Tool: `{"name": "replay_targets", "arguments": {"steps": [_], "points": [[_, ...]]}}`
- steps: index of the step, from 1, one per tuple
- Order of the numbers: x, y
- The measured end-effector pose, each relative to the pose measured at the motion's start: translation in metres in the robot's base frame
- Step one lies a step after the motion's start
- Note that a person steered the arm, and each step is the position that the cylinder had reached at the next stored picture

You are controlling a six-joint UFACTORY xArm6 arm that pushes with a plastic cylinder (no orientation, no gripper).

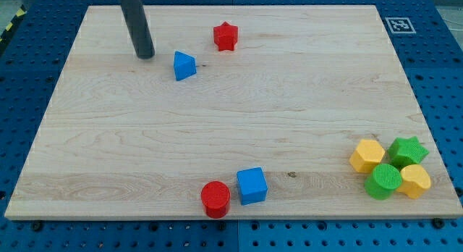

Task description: Push the blue triangle vertical to the red circle

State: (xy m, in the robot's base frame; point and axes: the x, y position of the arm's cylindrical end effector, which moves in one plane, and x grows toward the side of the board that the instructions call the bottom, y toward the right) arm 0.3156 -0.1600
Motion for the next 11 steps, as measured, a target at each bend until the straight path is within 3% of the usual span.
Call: {"name": "replay_targets", "arguments": {"steps": [2, 5, 8, 10, 11], "points": [[-0.014, 0.037], [0.045, 0.041], [0.008, 0.041], [0.008, 0.051], [0.029, 0.054]]}}
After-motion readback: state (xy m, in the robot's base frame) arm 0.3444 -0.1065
